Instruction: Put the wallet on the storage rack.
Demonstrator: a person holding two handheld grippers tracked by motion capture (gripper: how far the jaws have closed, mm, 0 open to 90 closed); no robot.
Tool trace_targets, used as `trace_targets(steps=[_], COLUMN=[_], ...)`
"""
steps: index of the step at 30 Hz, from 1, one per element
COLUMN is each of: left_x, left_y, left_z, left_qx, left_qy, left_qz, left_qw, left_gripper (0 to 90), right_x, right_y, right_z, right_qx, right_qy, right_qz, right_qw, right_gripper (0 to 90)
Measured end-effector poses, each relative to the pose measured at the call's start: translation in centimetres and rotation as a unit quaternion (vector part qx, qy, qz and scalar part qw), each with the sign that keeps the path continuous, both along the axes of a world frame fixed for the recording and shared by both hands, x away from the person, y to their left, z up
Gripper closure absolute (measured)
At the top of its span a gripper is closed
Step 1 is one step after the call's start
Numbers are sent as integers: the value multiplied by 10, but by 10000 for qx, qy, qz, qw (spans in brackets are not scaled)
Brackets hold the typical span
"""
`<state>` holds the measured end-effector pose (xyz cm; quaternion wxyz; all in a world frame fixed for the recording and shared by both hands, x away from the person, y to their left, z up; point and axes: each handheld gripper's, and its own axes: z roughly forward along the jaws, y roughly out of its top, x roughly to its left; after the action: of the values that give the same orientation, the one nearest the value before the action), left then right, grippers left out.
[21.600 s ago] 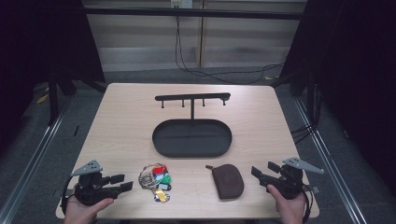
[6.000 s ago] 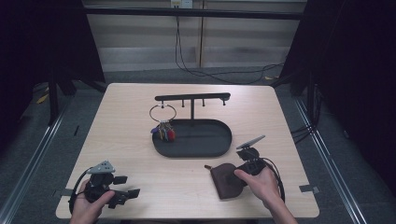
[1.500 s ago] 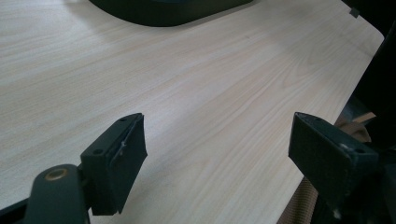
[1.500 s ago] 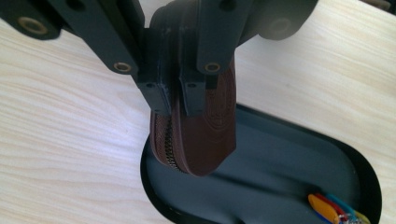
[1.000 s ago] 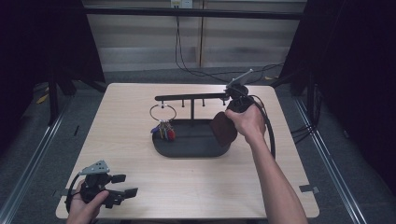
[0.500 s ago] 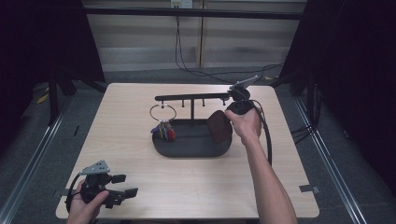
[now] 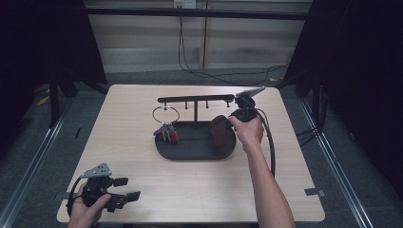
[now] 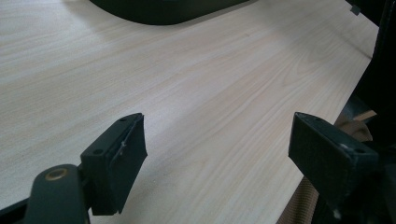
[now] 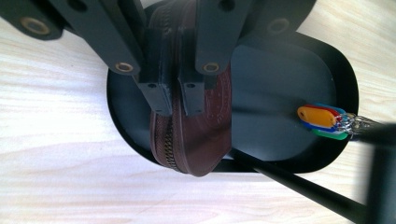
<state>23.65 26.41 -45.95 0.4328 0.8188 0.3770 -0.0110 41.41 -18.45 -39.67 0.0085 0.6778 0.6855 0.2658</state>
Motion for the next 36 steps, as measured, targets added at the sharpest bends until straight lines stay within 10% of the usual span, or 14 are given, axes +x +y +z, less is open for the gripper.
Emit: trace_targets(steps=[16, 36], left_x=[1, 2], left_y=[0, 0], left_z=[0, -1], left_qx=[0, -16], left_qy=[24, 49], left_qz=[6, 40], left_qw=[10000, 10000], left_gripper=[191, 190], right_x=[-1, -4], right_y=[-3, -11], right_z=[-33, -45], right_qx=[348, -35], right_qy=[34, -138], right_qz=[20, -10], right_qw=[9994, 9999], right_gripper=[825, 711])
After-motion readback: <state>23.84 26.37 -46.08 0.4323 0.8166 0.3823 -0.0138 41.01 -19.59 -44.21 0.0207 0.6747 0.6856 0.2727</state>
